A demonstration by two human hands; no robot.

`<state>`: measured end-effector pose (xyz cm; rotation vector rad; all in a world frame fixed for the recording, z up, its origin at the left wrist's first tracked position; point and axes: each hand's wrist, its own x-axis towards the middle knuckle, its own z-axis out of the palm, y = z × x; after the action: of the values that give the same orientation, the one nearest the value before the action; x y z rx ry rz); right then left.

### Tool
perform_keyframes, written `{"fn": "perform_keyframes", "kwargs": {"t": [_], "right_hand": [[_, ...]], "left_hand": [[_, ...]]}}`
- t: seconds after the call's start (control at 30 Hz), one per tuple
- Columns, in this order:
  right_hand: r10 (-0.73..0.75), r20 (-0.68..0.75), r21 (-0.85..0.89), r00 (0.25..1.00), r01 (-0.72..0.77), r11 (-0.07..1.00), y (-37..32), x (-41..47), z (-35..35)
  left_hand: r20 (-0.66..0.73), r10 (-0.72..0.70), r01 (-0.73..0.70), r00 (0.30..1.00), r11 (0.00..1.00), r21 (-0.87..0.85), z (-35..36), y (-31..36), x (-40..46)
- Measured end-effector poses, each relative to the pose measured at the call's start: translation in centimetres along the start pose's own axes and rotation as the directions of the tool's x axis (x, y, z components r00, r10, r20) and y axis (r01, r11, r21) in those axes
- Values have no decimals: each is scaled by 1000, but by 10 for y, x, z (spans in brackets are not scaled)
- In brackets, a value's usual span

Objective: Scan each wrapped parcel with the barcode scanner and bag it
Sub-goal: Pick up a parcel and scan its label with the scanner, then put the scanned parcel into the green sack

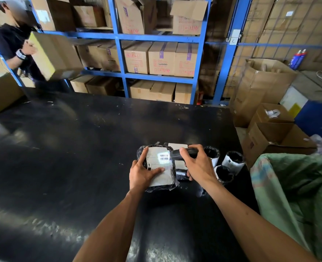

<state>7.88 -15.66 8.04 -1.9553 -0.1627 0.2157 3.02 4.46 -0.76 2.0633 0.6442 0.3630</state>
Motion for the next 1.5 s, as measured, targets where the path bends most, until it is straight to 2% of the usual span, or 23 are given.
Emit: {"fn": "perform_keyframes", "kwargs": {"t": [0.47, 0.6, 0.7, 0.77, 0.87, 0.97, 1.1, 1.3, 1.4, 1.43, 1.5], "right_hand": [[82, -2, 65, 997, -82, 995, 7, 5, -3], [148, 40, -12, 988, -147, 989, 26, 2, -5], [268, 94, -71, 959, -263, 962, 62, -4, -2], [341, 110, -177, 934, -320, 931, 90, -11, 1], [428, 64, -337, 902, -384, 860, 122, -25, 7], [483, -7, -385, 876, -448, 807, 140, -39, 8], [533, -37, -322, 845, -515, 794, 158, -50, 8], [556, 76, -245, 828, -525, 815, 167, -65, -13], [518, 64, -205, 853, -497, 843, 160, -66, -37], [483, 25, -140, 875, -475, 869, 157, -61, -48], [407, -68, 105, 911, -399, 911, 147, -47, -79]], "left_hand": [[12, -16, 17, 1000, 999, -38, 7, 2, -1], [-26, -61, 59, 998, 995, -78, 6, -6, 0], [-39, -127, 120, 991, 981, -153, 3, -9, -3], [-38, -138, 128, 990, 971, -203, 2, -10, -7], [-26, -143, 132, 989, 956, -264, 2, -8, -18], [-7, -146, 136, 989, 942, -306, 4, -4, -31], [35, -139, 142, 990, 932, -333, 16, 5, -42], [116, -121, 157, 986, 905, -395, 47, 27, -52], [149, -96, 152, 984, 889, -432, 65, 46, -56], [164, -91, 156, 982, 881, -447, 73, 56, -58], [206, -65, 157, 976, 869, -470, 91, 75, -61]]}}
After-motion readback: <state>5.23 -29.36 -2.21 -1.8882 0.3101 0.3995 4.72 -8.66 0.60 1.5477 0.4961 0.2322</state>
